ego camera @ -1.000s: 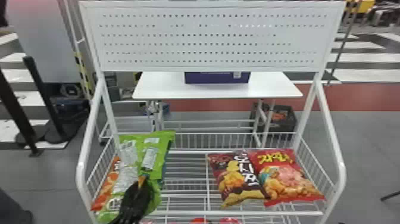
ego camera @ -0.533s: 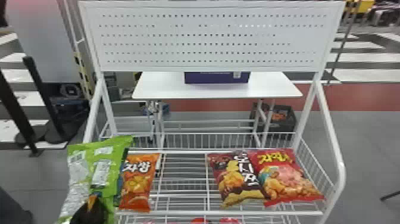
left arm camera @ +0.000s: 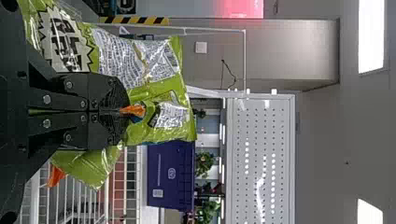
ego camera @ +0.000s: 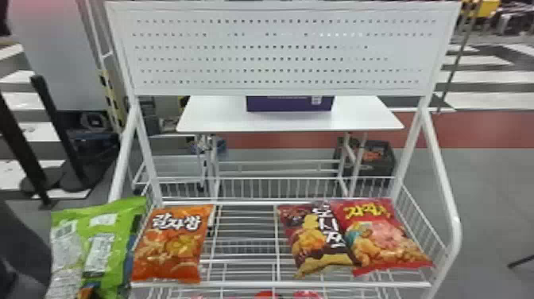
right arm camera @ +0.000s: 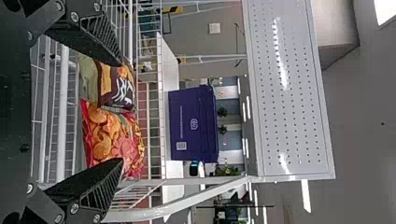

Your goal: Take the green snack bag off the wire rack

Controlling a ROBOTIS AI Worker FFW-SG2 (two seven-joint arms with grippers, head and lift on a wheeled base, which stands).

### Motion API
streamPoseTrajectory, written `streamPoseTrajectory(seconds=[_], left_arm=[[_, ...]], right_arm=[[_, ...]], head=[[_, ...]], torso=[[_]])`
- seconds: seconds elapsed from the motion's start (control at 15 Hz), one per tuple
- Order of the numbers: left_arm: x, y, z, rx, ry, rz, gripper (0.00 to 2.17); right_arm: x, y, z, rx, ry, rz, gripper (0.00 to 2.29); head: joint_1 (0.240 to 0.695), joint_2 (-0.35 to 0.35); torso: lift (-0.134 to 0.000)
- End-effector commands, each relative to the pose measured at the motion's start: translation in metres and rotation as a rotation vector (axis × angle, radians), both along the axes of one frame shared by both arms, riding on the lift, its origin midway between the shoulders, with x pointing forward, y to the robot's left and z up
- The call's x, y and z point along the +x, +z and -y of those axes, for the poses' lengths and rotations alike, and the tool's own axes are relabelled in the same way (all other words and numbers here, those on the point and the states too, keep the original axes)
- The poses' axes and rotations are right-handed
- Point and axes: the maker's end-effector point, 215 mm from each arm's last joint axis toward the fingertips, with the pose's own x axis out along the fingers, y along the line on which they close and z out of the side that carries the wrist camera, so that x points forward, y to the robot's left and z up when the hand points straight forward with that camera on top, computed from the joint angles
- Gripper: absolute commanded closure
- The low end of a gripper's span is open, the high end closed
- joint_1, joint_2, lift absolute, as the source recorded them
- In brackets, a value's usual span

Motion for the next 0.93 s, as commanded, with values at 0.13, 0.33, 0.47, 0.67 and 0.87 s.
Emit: streamPoseTrajectory(seconds=[0.13, 0.33, 0.47, 0.67, 0.87], left_arm=[[-0.0031, 0.0075, 0.0067, -0.011, -0.017, 0.011, 1.51], [-0.0040, 0.0057, 0.0101, -0.010, -0.028, 0.007, 1.51], [-0.0043, 0.0047, 0.0105, -0.010, -0.029, 0.005, 1.51], [-0.0048, 0.0052, 0.0108, -0.011, -0.030, 0.006, 1.51], [-0.0042, 0.0064, 0.0110, -0.012, -0.031, 0.009, 1.51]], right_arm=[[-0.0007, 0.0009, 0.0005, 0.000, -0.001, 0.002, 0.17], [-0.0007, 0.0015, 0.0018, 0.000, -0.003, 0.003, 0.17], [-0.0007, 0.0015, 0.0018, 0.001, -0.004, 0.003, 0.17], [-0.0002, 0.0030, 0.0019, 0.002, -0.005, 0.007, 0.17], [-0.0001, 0.0047, 0.0016, 0.002, -0.005, 0.012, 0.17]], head=[[0.499, 0.000], [0.499, 0.000], [0.499, 0.000], [0.499, 0.000], [0.499, 0.000]], torso=[[0.000], [0.000], [0.000], [0.000], [0.000]])
